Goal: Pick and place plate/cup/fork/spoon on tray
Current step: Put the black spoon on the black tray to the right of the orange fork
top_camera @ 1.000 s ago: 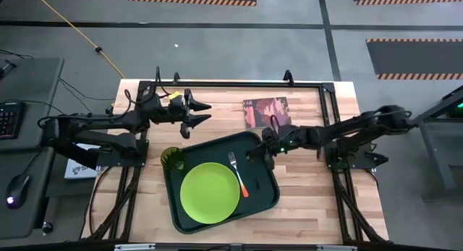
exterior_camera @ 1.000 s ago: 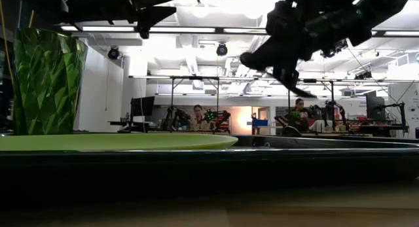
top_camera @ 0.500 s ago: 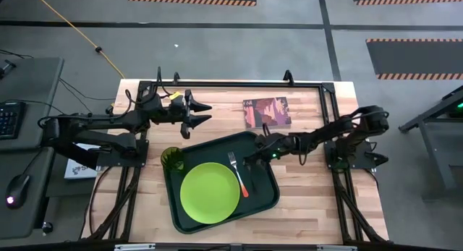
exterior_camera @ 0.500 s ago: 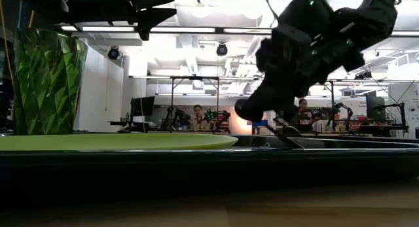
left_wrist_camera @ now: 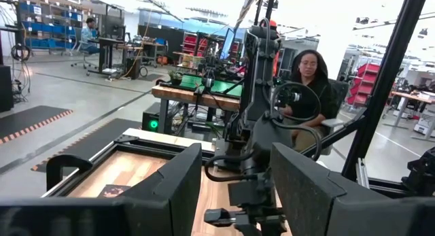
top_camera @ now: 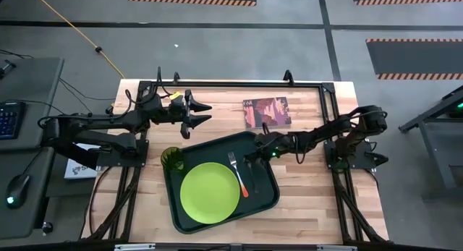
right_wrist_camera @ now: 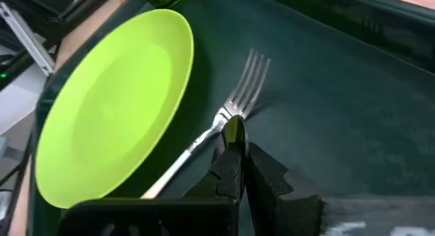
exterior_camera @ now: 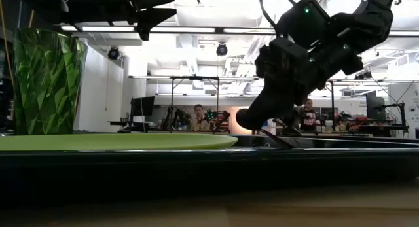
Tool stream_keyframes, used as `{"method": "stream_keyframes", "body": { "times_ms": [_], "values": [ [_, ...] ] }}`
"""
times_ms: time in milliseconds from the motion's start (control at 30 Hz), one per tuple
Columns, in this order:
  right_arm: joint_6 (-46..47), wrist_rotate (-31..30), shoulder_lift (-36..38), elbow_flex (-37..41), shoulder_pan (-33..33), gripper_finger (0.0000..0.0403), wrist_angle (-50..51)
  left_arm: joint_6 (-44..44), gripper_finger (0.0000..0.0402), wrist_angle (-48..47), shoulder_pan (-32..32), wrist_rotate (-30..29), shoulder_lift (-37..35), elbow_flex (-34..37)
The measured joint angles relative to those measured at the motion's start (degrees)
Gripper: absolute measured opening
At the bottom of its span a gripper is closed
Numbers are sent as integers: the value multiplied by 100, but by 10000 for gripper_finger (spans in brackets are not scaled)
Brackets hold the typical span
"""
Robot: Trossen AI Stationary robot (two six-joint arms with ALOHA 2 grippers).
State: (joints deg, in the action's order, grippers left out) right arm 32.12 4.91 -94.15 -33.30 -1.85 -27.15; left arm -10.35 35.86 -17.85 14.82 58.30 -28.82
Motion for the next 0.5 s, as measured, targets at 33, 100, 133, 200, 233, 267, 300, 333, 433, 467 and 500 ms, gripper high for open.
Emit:
{"method": "stream_keyframes", "body": {
  "times_ms": [33,100,133,200,233,267,300,333,433,467,500],
  "values": [
    [0,-11,0,0,0,1,46,-2,168,0,0,-1,0,0],
    [-40,-21,0,0,0,3,161,-2,168,-1,0,-1,0,0],
    [-89,-23,0,0,0,6,200,-2,168,-2,0,-1,0,0],
    [-173,-38,0,0,0,16,221,0,168,-2,0,-1,0,0],
    [-228,-65,0,0,0,22,229,-2,168,-2,0,-1,0,0],
    [-267,-132,0,0,0,28,231,-2,168,-2,0,0,0,0],
    [-274,-169,0,0,0,35,231,-2,168,-2,0,0,0,0],
    [-276,-189,0,0,-1,41,231,-2,168,-2,0,0,0,-2],
    [-280,-246,0,0,0,60,229,-1,168,-2,0,0,0,-2],
    [-280,-248,0,0,0,65,229,0,168,-2,0,-1,0,-2],
    [-280,-248,0,0,0,70,229,0,168,-2,0,-1,0,-2]
  ]
}}
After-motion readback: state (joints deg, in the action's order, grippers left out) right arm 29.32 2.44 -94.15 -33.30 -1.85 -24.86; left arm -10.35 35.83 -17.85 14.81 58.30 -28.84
